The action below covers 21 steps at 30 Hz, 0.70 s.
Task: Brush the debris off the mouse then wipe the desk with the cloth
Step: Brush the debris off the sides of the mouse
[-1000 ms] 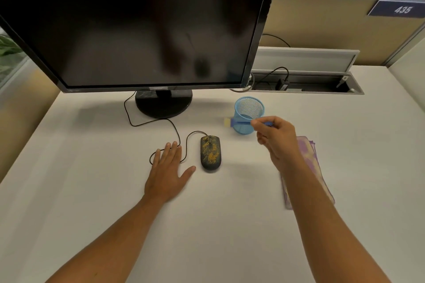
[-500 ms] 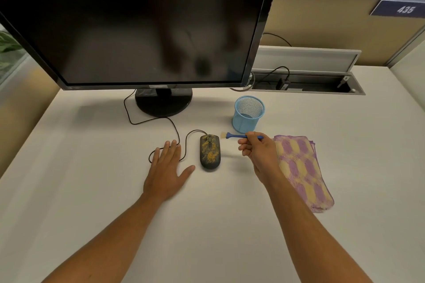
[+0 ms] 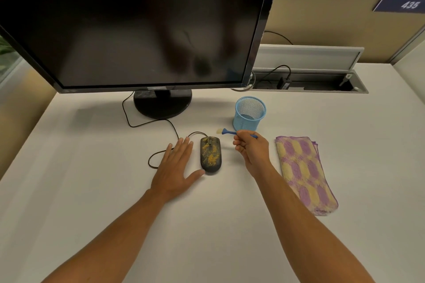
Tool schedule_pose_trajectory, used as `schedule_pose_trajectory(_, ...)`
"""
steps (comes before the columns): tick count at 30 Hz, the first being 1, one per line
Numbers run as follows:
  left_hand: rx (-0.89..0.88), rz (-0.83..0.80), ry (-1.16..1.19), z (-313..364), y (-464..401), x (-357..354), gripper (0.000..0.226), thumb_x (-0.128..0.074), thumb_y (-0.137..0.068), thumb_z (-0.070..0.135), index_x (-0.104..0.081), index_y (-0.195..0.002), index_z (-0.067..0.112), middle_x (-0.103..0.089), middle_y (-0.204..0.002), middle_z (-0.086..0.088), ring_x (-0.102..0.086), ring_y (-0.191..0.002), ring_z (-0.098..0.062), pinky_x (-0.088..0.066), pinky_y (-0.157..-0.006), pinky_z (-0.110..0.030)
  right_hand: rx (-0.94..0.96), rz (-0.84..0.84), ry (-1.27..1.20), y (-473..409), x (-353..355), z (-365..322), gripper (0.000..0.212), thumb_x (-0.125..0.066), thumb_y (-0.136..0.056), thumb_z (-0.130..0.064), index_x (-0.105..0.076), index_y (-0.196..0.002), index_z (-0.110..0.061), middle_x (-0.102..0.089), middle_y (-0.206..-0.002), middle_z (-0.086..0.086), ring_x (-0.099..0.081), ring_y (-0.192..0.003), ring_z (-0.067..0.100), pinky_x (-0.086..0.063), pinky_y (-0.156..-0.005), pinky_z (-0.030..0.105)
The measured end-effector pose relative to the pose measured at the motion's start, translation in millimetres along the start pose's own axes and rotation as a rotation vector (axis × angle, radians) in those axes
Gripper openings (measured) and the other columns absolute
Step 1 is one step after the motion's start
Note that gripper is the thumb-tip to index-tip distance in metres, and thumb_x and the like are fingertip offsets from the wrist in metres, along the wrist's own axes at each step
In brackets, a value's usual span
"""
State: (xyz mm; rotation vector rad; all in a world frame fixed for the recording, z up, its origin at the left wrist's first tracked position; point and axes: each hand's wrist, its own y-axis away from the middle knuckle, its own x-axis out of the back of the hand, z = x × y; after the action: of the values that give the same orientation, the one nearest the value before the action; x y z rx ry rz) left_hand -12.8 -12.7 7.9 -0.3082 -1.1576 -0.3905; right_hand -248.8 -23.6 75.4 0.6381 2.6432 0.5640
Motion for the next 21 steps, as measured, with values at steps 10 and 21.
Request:
schedule_pose_trajectory(10, -0.019, -0.088, 0.001, 2.3, -13.2, -2.6, 0.1, -0.033, -0.082, 0.082, 0.0, -0.155, 0.022, 0.012, -0.159, 0.011, 0.016, -0.147, -0.004, 0.006, -0.122, -0.035, -0.004, -0.039, 0.097, -19.2, -3.5, 10.0, 0.021, -0.051, -0.1, -0.02, -0.061, -0.098, -0.001, -0.068, -0.08, 0.014, -0.063, -0.062, 0.016, -0.054, -0.056, 0.025)
schedule_pose_trajectory(21, -0.014, -0.095, -0.016, 2.5, -14.4, -4.0, 0.093, -0.036, -0.083, 0.081, -0.006, -0.155, 0.029, -0.003, -0.163, 0.008, 0.011, -0.148, -0.006, 0.002, -0.122, -0.039, 0.003, -0.034, 0.182, -23.1, -17.7, 19.0, 0.025, -0.045, -0.102, -0.022, -0.059, -0.09, -0.004, -0.068, -0.076, 0.014, -0.064, -0.061, 0.019, -0.051, -0.051, 0.022)
